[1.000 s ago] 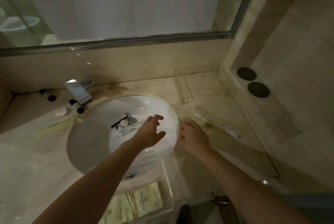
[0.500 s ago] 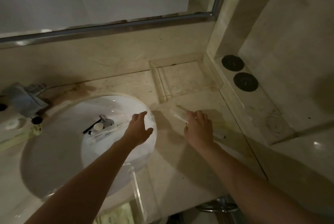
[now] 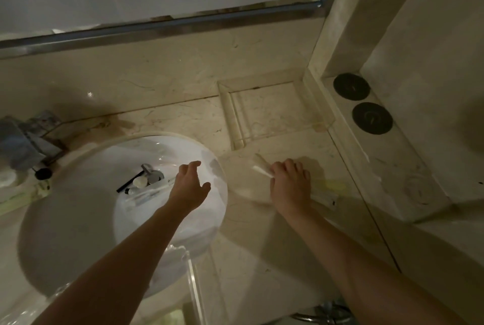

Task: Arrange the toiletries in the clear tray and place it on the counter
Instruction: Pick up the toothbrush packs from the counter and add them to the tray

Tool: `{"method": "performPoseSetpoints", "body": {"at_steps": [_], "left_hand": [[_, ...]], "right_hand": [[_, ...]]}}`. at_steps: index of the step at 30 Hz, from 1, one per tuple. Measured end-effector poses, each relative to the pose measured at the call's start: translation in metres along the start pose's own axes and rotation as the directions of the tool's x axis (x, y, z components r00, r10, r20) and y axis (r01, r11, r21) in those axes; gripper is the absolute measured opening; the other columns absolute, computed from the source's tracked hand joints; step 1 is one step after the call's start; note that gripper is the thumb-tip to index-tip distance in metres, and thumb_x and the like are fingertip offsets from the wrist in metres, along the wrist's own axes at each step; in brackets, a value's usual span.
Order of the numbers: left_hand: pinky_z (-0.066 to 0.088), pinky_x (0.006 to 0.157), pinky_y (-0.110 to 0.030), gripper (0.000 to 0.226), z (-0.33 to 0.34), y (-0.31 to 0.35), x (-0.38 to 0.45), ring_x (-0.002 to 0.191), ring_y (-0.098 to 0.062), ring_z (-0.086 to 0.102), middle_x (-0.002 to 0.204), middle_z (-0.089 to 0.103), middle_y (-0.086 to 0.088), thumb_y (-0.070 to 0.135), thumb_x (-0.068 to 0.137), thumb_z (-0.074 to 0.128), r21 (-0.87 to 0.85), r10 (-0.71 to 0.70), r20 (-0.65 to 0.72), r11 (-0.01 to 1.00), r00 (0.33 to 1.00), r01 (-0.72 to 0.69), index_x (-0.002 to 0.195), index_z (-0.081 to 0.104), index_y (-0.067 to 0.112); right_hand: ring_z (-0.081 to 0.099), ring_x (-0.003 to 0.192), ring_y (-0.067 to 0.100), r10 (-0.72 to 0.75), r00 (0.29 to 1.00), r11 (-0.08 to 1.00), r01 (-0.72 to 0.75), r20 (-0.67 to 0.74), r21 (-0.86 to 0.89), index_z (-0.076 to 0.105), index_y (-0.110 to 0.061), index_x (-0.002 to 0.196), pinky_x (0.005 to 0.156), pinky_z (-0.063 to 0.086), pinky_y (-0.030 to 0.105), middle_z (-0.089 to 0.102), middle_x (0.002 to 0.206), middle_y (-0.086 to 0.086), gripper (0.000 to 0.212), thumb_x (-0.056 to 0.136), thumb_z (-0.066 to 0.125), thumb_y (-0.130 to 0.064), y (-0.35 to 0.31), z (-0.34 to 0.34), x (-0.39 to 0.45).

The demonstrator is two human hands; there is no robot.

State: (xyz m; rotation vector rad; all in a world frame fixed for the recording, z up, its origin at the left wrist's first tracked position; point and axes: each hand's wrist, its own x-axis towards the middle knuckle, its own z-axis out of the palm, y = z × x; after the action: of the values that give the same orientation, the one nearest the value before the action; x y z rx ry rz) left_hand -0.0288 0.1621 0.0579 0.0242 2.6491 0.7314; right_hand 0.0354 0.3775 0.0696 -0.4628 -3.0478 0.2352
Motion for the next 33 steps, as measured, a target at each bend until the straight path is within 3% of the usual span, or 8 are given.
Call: {"method": "performPoseSetpoints", "body": {"at_steps": [9, 11, 16, 25, 33], "left_hand": [[0.026, 0.115, -0.042, 0.064, -0.001, -0.062, 0.043, 0.138, -0.036, 0.030, 0.149, 0.032, -0.022, 0.013, 0.088, 0.058, 0.141, -0.174, 0.041, 0.976, 0.984, 0.167, 0.143, 0.029, 0.000], [0.029, 0.113, -0.042, 0.061, 0.001, -0.071, 0.052, 0.136, -0.036, 0.033, 0.145, 0.036, -0.022, 0.012, 0.089, 0.057, 0.154, -0.190, 0.065, 0.972, 0.980, 0.178, 0.143, 0.030, 0.001], [0.038, 0.104, -0.042, 0.056, 0.010, -0.089, 0.067, 0.127, -0.037, 0.045, 0.136, 0.047, -0.022, 0.016, 0.089, 0.055, 0.268, -0.181, 0.178, 0.955, 0.967, 0.129, 0.140, 0.033, 0.004], [0.049, 0.093, -0.044, 0.036, 0.021, -0.108, 0.066, 0.113, -0.033, 0.053, 0.119, 0.050, -0.012, 0.021, 0.085, 0.059, 0.521, -0.108, 0.237, 0.853, 0.965, -0.033, 0.118, 0.050, 0.012], [0.048, 0.078, -0.041, 0.020, -0.005, -0.096, 0.055, 0.096, -0.033, 0.060, 0.107, 0.062, -0.017, 0.015, 0.096, 0.039, 0.456, 0.002, 0.143, 0.887, 0.990, -0.068, 0.110, 0.048, 0.004]], "right_hand": [[0.055, 0.078, 0.030, -0.161, 0.976, 0.978, 0.178, -0.147, 0.106, 0.067, -0.017, 0.086, 0.069, 0.042, 0.039, 0.059, 0.081, 0.006, 0.011, 0.076, 0.061, -0.016, -0.037, 0.019, -0.002], [0.054, 0.078, 0.028, -0.203, 0.966, 0.965, 0.225, -0.160, 0.134, 0.067, -0.016, 0.086, 0.069, 0.043, 0.038, 0.059, 0.082, 0.005, 0.011, 0.077, 0.061, -0.016, -0.050, 0.022, -0.004], [0.053, 0.080, 0.027, -0.233, 0.962, 0.948, 0.257, -0.139, 0.186, 0.066, -0.015, 0.086, 0.070, 0.045, 0.038, 0.059, 0.085, 0.005, 0.009, 0.078, 0.063, -0.014, -0.072, 0.032, -0.006], [0.052, 0.086, 0.024, -0.227, 0.967, 0.955, 0.245, -0.119, 0.167, 0.065, -0.018, 0.090, 0.073, 0.044, 0.038, 0.059, 0.091, 0.002, 0.012, 0.078, 0.064, -0.016, -0.080, 0.038, -0.007], [0.055, 0.077, 0.027, -0.240, 0.964, 0.951, 0.257, -0.115, 0.173, 0.063, -0.015, 0.089, 0.068, 0.040, 0.036, 0.062, 0.081, 0.003, 0.009, 0.081, 0.061, -0.012, -0.094, 0.023, -0.007]]}}
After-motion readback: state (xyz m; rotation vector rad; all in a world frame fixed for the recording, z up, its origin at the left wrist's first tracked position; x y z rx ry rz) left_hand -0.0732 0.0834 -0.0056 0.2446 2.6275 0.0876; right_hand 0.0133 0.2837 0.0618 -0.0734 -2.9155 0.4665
